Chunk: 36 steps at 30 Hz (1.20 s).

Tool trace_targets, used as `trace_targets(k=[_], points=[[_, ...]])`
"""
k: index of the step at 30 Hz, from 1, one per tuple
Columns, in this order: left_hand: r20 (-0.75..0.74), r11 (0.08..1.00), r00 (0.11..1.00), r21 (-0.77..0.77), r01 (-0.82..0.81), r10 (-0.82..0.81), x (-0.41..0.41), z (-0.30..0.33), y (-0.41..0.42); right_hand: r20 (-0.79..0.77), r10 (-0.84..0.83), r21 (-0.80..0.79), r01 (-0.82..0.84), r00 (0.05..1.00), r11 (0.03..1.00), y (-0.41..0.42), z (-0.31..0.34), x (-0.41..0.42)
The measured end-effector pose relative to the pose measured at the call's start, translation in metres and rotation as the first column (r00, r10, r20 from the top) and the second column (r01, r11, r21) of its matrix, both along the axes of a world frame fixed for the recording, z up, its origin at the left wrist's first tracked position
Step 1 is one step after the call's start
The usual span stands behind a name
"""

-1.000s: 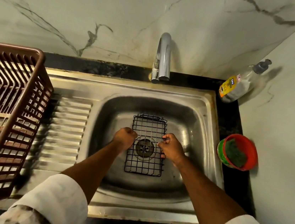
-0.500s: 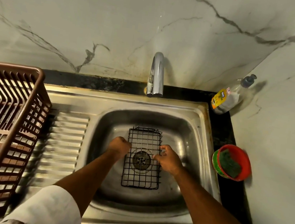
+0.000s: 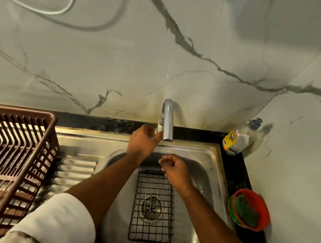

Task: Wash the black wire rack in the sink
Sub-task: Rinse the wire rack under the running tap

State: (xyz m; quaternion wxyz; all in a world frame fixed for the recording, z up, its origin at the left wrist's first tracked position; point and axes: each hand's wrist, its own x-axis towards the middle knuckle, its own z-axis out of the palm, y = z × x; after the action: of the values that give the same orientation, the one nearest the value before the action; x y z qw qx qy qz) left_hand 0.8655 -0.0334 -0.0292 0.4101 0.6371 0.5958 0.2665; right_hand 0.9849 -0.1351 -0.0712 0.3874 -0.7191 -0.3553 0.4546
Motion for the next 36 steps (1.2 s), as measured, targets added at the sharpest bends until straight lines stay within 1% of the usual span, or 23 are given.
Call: trace_targets(k=[3, 4, 7, 9, 13, 15, 17, 19, 21, 23, 24, 26, 28, 32, 34, 36], points=[[-0.109, 0.999, 0.994, 0.030, 0.027, -0.023, 0.010, 0.005, 0.007, -0.058, -0.005, 0.013, 0.006, 0.998, 1.000, 0.006, 0.003, -0.006], [-0.124, 0.999, 0.992, 0.032, 0.030, -0.026, 0.012, 0.006, 0.007, -0.076, -0.007, 0.008, 0.008, 0.997, 1.000, 0.007, 0.002, -0.007], [-0.151, 0.999, 0.988, 0.042, 0.027, -0.021, 0.016, 0.001, 0.009, -0.138, -0.021, -0.018, 0.018, 0.990, 1.000, 0.008, -0.003, -0.008], [-0.164, 0.998, 0.986, 0.054, 0.015, -0.006, 0.016, -0.002, 0.010, -0.148, -0.020, -0.040, 0.014, 0.989, 0.999, 0.009, -0.007, -0.007], [-0.137, 0.999, 0.991, 0.044, 0.013, -0.007, 0.017, -0.007, 0.013, -0.167, -0.032, -0.065, 0.021, 0.985, 0.998, 0.009, -0.012, -0.005], [-0.104, 1.000, 0.994, 0.022, -0.015, 0.017, 0.018, -0.014, 0.017, -0.177, -0.030, -0.074, 0.016, 0.984, 0.997, 0.010, -0.015, -0.005], [-0.021, 0.997, 0.997, -0.033, -0.076, 0.075, 0.015, -0.018, 0.020, -0.194, -0.016, -0.081, 0.001, 0.981, 0.997, 0.009, -0.013, -0.005], [0.104, 0.983, 0.986, -0.139, -0.118, 0.133, 0.012, -0.026, 0.026, -0.227, -0.009, -0.105, -0.015, 0.974, 0.994, 0.012, -0.015, -0.006], [0.221, 0.947, 0.953, -0.288, -0.140, 0.208, 0.006, -0.034, 0.030, -0.283, -0.032, -0.126, -0.004, 0.959, 0.992, 0.016, -0.017, -0.008], [0.303, 0.901, 0.913, -0.413, -0.134, 0.275, 0.001, -0.043, 0.035, -0.360, -0.073, -0.145, 0.022, 0.930, 0.989, 0.021, -0.021, -0.012], [0.326, 0.889, 0.899, -0.439, -0.129, 0.292, -0.001, -0.047, 0.037, -0.408, -0.093, -0.146, 0.036, 0.908, 0.989, 0.023, -0.023, -0.014], [0.350, 0.887, 0.888, -0.445, -0.123, 0.299, -0.004, -0.051, 0.037, -0.490, -0.127, -0.148, 0.061, 0.862, 0.987, 0.025, -0.027, -0.017], [0.362, 0.892, 0.884, -0.436, -0.120, 0.297, -0.005, -0.056, 0.030, -0.531, -0.164, -0.171, 0.084, 0.832, 0.982, 0.027, -0.033, -0.018], [0.375, 0.886, 0.873, -0.445, -0.127, 0.313, -0.008, -0.081, -0.001, -0.565, -0.220, -0.209, 0.119, 0.795, 0.971, 0.030, -0.043, -0.019], [0.351, 0.887, 0.889, -0.448, -0.117, 0.294, -0.009, -0.098, -0.017, -0.572, -0.251, -0.229, 0.141, 0.781, 0.963, 0.030, -0.046, -0.016], [0.326, 0.869, 0.908, -0.489, -0.074, 0.261, -0.008, -0.109, -0.029, -0.579, -0.278, -0.251, 0.157, 0.766, 0.955, 0.029, -0.051, -0.013]])
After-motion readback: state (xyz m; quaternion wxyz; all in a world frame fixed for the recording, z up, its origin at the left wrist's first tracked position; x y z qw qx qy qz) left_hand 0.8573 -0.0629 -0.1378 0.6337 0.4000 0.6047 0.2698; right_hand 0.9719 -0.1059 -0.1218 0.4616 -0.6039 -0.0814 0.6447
